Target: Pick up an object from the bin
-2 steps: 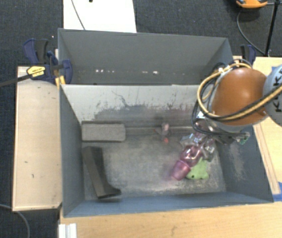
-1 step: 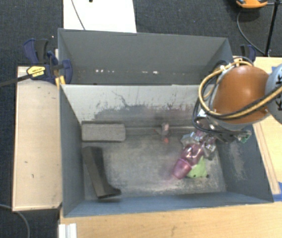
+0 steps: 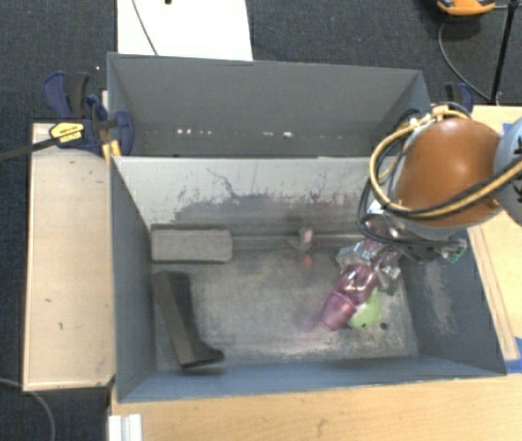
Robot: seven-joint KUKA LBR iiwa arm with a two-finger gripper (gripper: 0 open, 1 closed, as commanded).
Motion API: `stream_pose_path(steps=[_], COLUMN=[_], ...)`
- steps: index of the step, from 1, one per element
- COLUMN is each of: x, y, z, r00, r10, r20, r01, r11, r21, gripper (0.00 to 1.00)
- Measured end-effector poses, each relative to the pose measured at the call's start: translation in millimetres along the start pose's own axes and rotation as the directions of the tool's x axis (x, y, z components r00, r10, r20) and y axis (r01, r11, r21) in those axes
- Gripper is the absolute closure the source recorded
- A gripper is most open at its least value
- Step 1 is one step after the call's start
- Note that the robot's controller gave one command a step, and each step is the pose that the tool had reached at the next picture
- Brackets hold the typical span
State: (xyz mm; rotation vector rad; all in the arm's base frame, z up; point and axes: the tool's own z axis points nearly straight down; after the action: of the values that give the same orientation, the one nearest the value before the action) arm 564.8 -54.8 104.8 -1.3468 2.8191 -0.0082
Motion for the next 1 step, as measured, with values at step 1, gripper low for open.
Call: stream_pose_path(steps=[1], x=[-0.1], y=[-0.1], z=[-4.4], r00=[1.0], r10=[0.001], r20=[0.0], r01=[-0.001], r11=[1.0], r21=[0.0], gripper=[1.0])
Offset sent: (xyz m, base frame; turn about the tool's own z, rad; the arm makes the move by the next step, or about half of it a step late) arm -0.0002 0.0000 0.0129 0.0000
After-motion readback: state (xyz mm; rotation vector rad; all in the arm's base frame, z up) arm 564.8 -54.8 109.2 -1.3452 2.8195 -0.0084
